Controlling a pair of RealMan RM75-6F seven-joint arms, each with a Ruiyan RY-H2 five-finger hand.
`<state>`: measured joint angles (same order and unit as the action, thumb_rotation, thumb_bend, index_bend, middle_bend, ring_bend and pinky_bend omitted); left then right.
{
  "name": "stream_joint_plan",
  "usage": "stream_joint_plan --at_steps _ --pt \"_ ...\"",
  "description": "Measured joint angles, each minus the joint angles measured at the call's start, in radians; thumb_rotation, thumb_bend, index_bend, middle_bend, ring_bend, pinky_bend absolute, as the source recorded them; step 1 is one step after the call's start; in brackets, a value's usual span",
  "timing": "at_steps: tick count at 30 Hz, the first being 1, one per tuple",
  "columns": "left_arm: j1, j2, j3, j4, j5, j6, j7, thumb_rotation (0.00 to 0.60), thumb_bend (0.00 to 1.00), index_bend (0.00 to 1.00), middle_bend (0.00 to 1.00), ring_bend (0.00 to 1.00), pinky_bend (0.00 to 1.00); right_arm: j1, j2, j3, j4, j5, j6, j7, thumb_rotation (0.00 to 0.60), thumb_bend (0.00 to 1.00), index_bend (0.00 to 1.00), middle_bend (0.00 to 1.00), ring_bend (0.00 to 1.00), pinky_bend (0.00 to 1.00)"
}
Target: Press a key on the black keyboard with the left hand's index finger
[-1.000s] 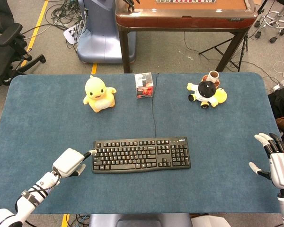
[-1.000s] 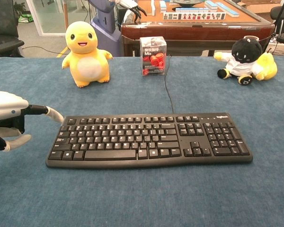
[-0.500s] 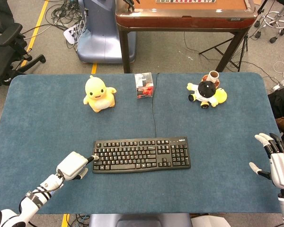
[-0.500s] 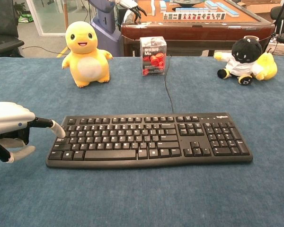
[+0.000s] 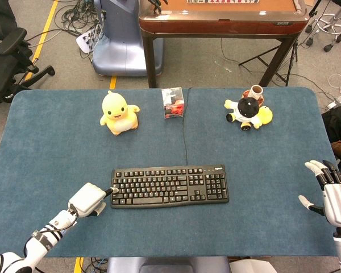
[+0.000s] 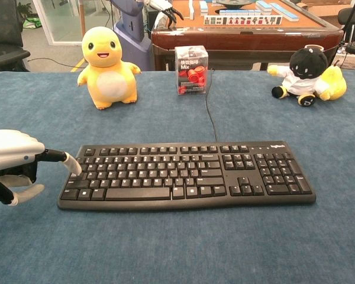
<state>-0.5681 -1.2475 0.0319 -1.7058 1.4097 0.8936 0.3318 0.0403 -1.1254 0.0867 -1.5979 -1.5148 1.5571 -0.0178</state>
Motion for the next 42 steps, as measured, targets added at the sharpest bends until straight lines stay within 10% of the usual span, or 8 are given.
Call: stream_joint_plan --at_steps 42 --pt "0.009 -0.025 0.037 0.006 -0.027 0.006 0.023 0.6 0.5 0.25 1.0 0.95 1.0 0.003 0.0 -0.001 -0.003 0.005 -0.011 -0.007 0.6 0.02 0.23 0.22 0.12 0.34"
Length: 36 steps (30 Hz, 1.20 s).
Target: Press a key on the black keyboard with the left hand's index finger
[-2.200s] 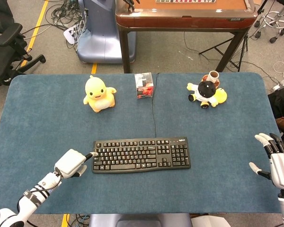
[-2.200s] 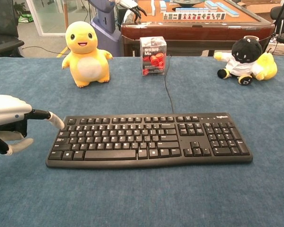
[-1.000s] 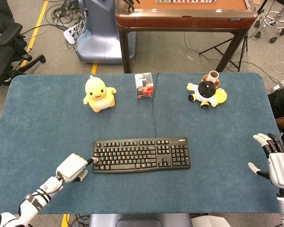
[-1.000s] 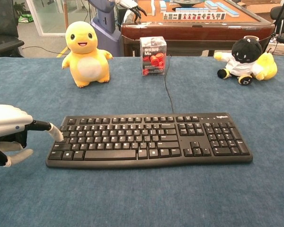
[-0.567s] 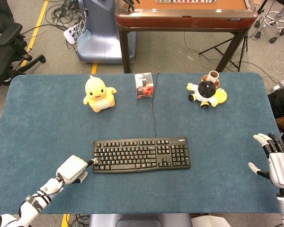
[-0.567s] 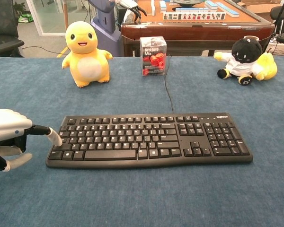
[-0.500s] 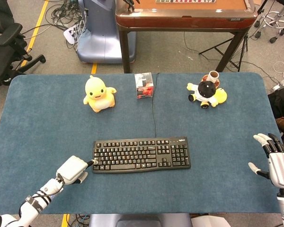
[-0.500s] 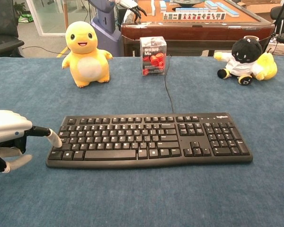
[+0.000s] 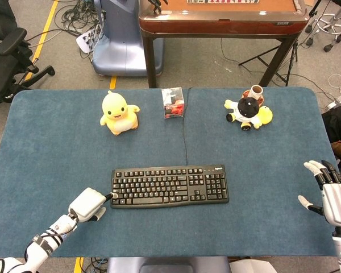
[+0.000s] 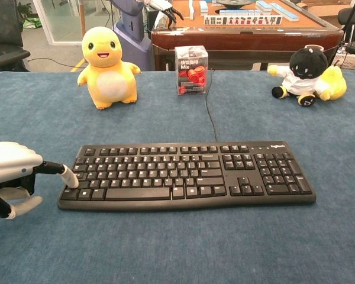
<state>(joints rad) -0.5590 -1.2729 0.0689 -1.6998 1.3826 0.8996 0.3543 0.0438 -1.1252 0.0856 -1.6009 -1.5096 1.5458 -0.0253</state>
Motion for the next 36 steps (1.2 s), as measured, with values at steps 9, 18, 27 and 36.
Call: stream_joint_plan --at_steps 9,18,27,36 --pt "0.017 0.022 -0.007 -0.03 0.008 0.053 -0.022 0.6 0.5 0.24 1.0 0.95 1.0 -0.004 0.003 0.0 0.0 -0.006 0.012 0.011 0.6 0.02 0.23 0.22 0.12 0.34" --pt "0.092 0.1 0.007 -0.072 0.055 0.181 -0.105 0.6 0.49 0.18 0.74 0.7 0.98 -0.007 0.005 0.004 0.002 -0.001 0.016 0.017 0.6 0.02 0.23 0.22 0.12 0.34" --pt "0.221 0.183 0.034 -0.157 0.056 0.355 -0.083 0.6 0.48 0.28 0.3 0.27 0.63 0.001 -0.001 0.001 0.0 0.0 -0.002 -0.002 0.6 0.02 0.23 0.22 0.12 0.34" --pt "0.372 0.216 0.051 -0.199 0.039 0.538 -0.011 0.6 0.48 0.43 0.47 0.41 0.63 0.011 0.0 0.003 0.002 0.005 -0.02 -0.005 0.6 0.02 0.23 0.22 0.12 0.34"
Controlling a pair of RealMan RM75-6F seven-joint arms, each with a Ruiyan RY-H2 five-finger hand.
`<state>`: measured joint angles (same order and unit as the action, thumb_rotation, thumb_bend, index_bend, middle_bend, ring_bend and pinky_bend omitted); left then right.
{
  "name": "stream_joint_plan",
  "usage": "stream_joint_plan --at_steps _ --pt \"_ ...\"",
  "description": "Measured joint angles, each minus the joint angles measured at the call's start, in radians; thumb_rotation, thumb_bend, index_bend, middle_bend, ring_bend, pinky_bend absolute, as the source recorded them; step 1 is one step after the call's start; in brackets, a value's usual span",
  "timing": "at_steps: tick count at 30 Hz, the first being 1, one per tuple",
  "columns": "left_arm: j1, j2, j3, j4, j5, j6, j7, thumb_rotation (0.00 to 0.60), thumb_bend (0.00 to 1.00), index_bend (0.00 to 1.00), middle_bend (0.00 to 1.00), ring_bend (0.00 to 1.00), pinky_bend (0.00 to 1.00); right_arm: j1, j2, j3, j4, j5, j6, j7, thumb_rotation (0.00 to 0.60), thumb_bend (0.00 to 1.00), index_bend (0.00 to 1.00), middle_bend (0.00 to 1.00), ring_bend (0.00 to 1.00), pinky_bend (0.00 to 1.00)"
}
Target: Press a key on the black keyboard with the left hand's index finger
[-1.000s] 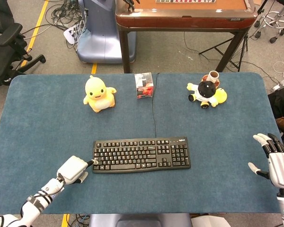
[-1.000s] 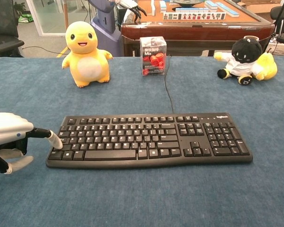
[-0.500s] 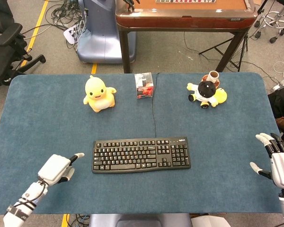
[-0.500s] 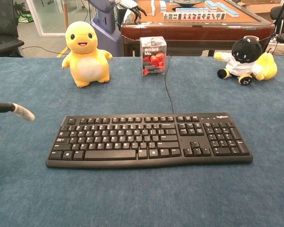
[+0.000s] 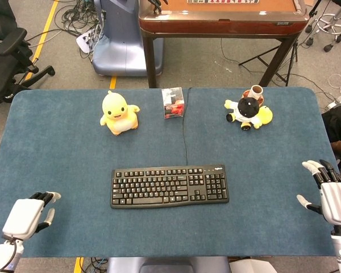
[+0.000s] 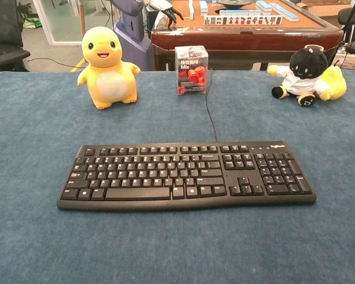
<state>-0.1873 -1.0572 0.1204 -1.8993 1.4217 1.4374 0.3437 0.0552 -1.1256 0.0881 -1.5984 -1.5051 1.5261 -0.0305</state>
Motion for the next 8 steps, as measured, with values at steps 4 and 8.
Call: stream_joint_plan --at_steps 4,8 --pt "0.019 0.014 -0.003 -0.009 -0.017 0.018 0.021 0.6 0.48 0.45 0.48 0.42 0.63 0.006 0.001 -0.001 0.003 -0.001 -0.011 0.004 0.6 0.02 0.23 0.23 0.12 0.34" --pt "0.03 0.012 -0.021 0.002 0.002 0.042 0.01 0.6 0.48 0.45 0.48 0.42 0.63 0.011 0.002 -0.003 0.006 0.004 -0.024 0.007 0.6 0.02 0.23 0.22 0.12 0.34"
